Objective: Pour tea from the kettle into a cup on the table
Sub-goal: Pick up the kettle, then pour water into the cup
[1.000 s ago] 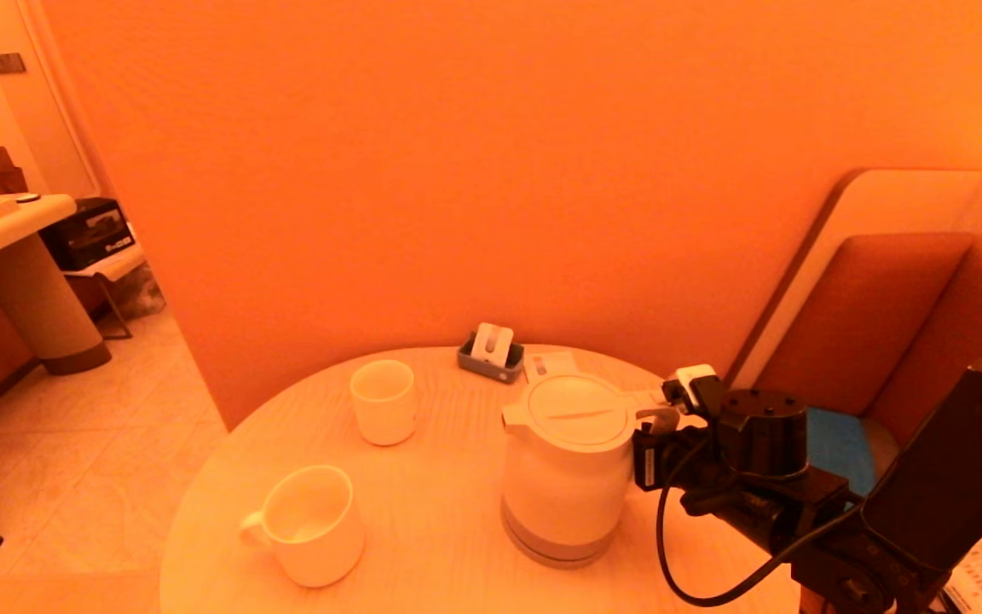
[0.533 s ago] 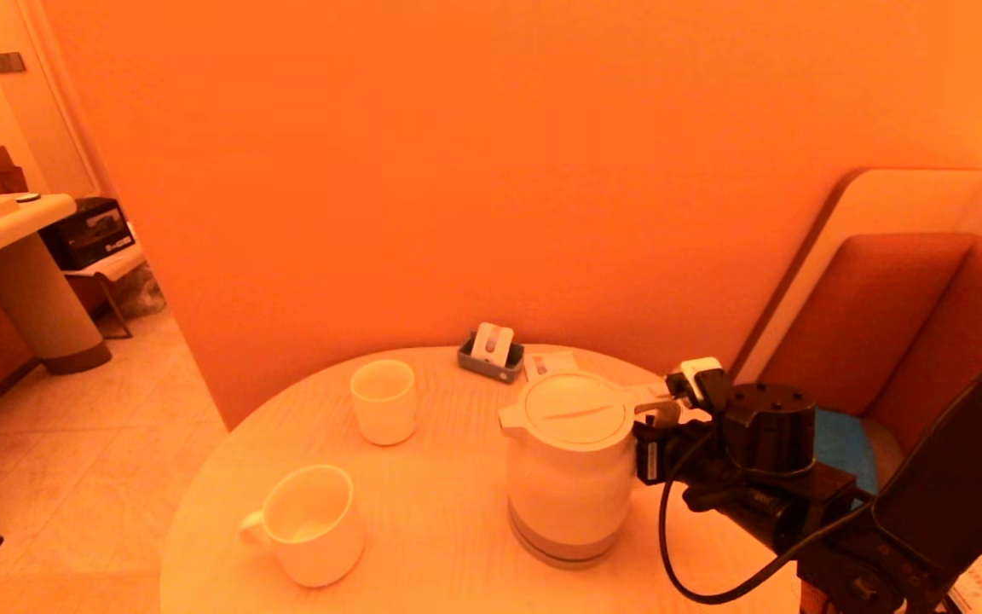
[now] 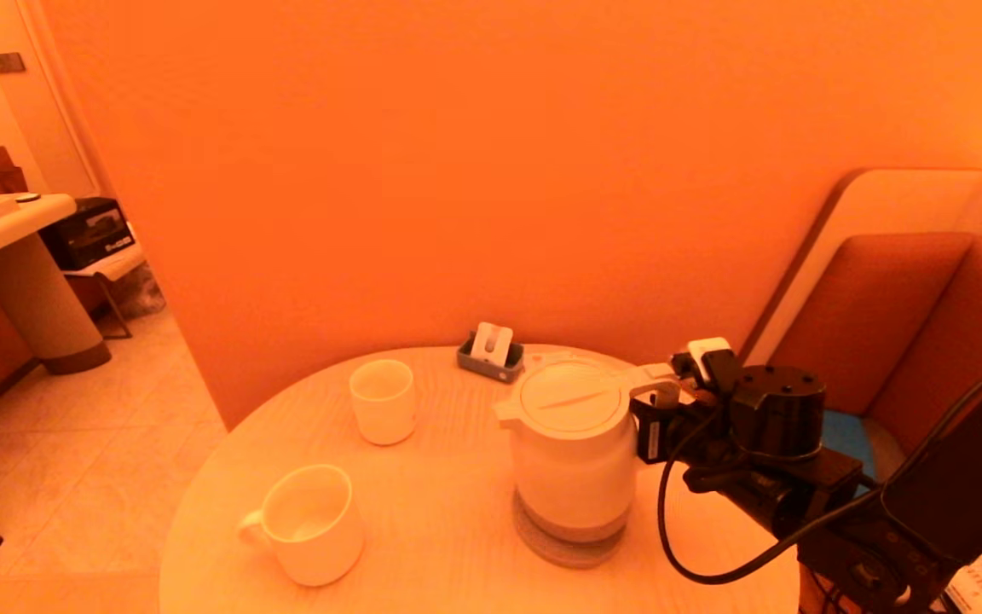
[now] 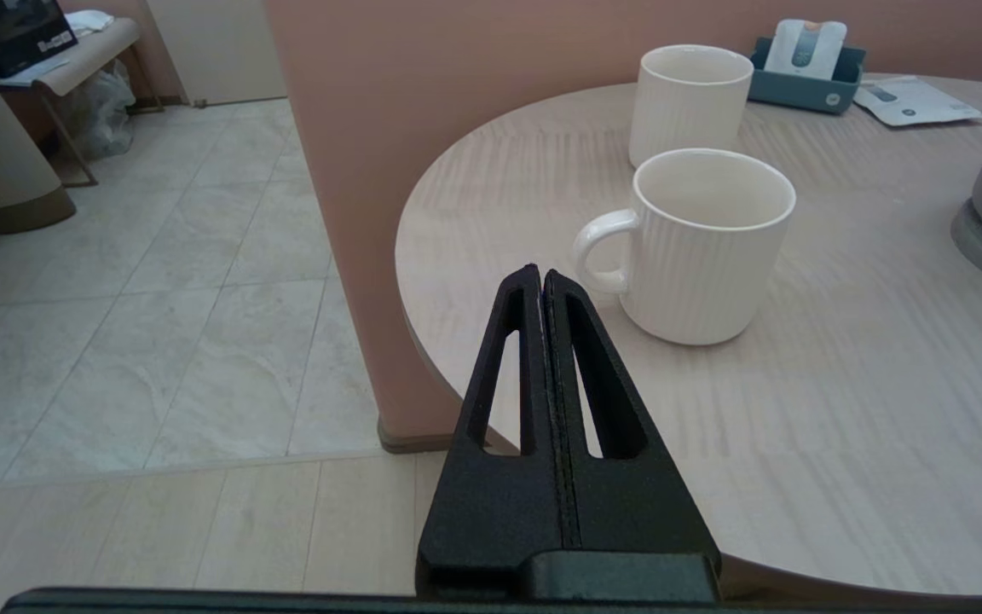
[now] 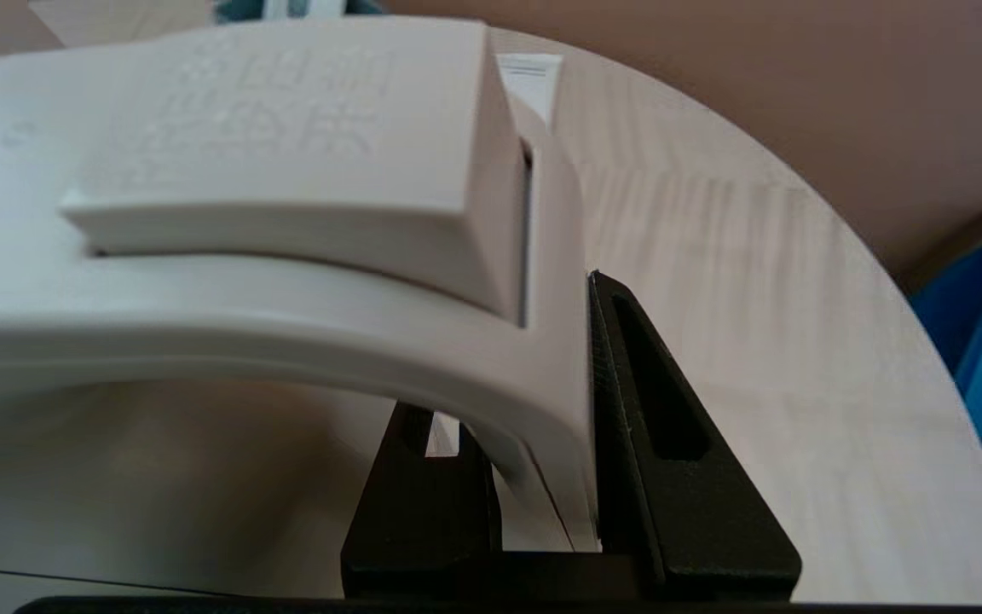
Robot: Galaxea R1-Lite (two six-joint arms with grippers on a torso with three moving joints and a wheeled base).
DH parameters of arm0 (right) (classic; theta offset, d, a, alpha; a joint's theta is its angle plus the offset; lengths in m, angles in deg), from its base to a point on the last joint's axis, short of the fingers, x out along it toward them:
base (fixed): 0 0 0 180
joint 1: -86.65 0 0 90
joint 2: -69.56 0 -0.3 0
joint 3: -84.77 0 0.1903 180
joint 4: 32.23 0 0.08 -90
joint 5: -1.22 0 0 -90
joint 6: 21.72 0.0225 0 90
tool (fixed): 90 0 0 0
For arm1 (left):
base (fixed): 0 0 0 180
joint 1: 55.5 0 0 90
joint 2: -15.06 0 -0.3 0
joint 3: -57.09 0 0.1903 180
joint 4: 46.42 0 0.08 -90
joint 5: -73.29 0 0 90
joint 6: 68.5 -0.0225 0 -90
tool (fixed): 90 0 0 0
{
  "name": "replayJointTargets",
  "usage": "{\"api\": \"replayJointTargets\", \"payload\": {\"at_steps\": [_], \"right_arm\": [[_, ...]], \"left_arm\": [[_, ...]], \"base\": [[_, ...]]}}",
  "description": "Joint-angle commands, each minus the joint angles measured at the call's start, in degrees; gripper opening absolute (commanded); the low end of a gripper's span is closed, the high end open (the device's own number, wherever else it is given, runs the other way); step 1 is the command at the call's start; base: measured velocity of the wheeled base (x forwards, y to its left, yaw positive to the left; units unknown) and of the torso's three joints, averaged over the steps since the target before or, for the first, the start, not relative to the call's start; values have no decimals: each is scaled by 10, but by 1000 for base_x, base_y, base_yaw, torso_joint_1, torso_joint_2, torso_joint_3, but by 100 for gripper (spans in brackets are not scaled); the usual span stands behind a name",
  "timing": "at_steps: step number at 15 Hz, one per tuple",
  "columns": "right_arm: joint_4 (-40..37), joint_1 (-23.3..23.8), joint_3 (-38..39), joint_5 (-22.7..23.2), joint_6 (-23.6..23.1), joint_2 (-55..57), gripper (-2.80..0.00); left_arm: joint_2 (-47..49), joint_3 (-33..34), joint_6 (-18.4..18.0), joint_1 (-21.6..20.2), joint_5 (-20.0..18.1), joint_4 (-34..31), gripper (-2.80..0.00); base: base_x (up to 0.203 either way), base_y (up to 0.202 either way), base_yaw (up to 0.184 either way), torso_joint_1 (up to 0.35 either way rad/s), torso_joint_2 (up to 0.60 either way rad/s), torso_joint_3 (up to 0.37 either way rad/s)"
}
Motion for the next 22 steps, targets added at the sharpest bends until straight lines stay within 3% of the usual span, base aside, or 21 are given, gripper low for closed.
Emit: {"api": "replayJointTargets", "payload": {"at_steps": [1,4,10,14,22], "right_arm": [[-3,-1,-6,0,0,-5,-280],[-18,-1,-26,-2,1,-12,-280],[-151,-15,-123,-5,0,-61,-280],[-245,-57,-208,-15,-6,-74,-280],[-305,-123,-314,-56,-49,-29,-280]], "left_arm": [[0,0,0,0,0,0,-280],[0,0,0,0,0,0,-280],[0,0,0,0,0,0,-280],[0,0,0,0,0,0,-280],[0,0,1,0,0,0,-280]], "base": [[0,0,0,0,0,0],[0,0,0,0,0,0],[0,0,0,0,0,0],[0,0,0,0,0,0],[0,0,0,0,0,0]]}}
